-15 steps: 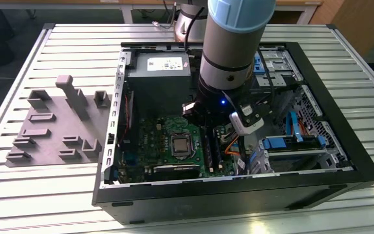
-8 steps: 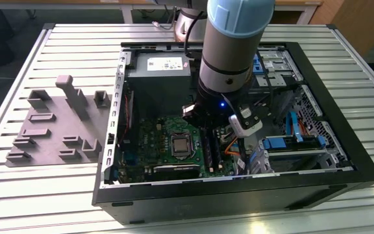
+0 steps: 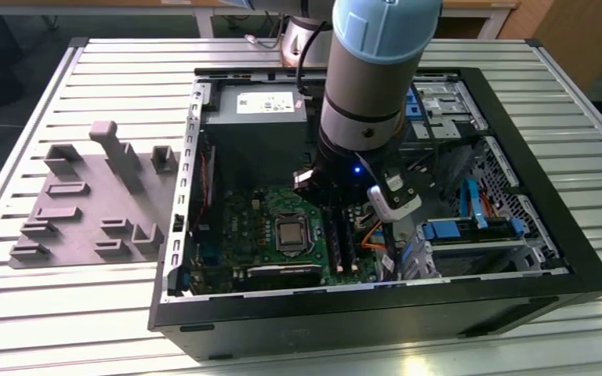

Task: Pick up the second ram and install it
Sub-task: 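Press down the second ram until it locks into place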

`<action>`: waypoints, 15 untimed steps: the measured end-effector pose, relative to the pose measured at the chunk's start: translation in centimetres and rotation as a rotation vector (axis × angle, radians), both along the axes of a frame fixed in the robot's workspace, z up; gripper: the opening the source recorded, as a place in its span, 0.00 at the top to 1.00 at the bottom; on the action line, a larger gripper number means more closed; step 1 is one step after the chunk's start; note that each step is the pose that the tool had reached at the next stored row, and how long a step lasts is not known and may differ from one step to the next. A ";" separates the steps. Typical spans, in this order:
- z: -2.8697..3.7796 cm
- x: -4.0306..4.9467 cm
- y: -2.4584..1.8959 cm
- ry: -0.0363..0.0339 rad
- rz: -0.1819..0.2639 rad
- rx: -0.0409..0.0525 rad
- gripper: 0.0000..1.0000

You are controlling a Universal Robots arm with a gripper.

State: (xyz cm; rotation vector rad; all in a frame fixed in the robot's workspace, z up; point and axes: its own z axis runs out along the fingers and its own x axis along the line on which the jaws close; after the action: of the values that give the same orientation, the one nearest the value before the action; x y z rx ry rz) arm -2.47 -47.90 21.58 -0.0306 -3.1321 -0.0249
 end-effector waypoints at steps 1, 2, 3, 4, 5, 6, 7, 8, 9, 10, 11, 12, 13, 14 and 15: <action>0.21 0.00 0.02 -0.0011 0.000 0.0036 0.89; 0.62 0.01 0.03 -0.0012 0.000 0.0043 0.89; 1.17 -0.01 -0.01 -0.0006 0.000 0.0024 0.89; 1.65 -0.01 -0.02 -0.0004 0.000 0.0020 0.89; 1.94 -0.01 -0.02 -0.0005 0.000 0.0021 0.89; 2.03 -0.01 -0.02 -0.0005 0.000 0.0019 0.89; 2.05 -0.01 -0.02 -0.0005 0.000 0.0019 0.89; 2.07 -0.01 -0.02 -0.0004 0.000 0.0019 0.89; 2.09 -0.01 -0.02 -0.0004 0.000 0.0018 0.89; 2.11 -0.01 -0.02 -0.0004 0.000 0.0018 0.89; 2.13 -0.01 -0.02 -0.0004 0.000 0.0018 0.89; 2.15 -0.01 -0.03 -0.0004 0.000 0.0018 0.89; 2.17 -0.01 -0.02 -0.0004 0.000 0.0017 0.89; 2.19 -0.01 -0.02 -0.0004 0.000 0.0018 0.89; 2.20 -0.01 -0.03 -0.0004 0.000 0.0018 0.89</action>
State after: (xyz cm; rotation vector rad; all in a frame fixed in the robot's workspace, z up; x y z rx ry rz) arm -2.47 -47.93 23.78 -0.0305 -3.1325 -0.0278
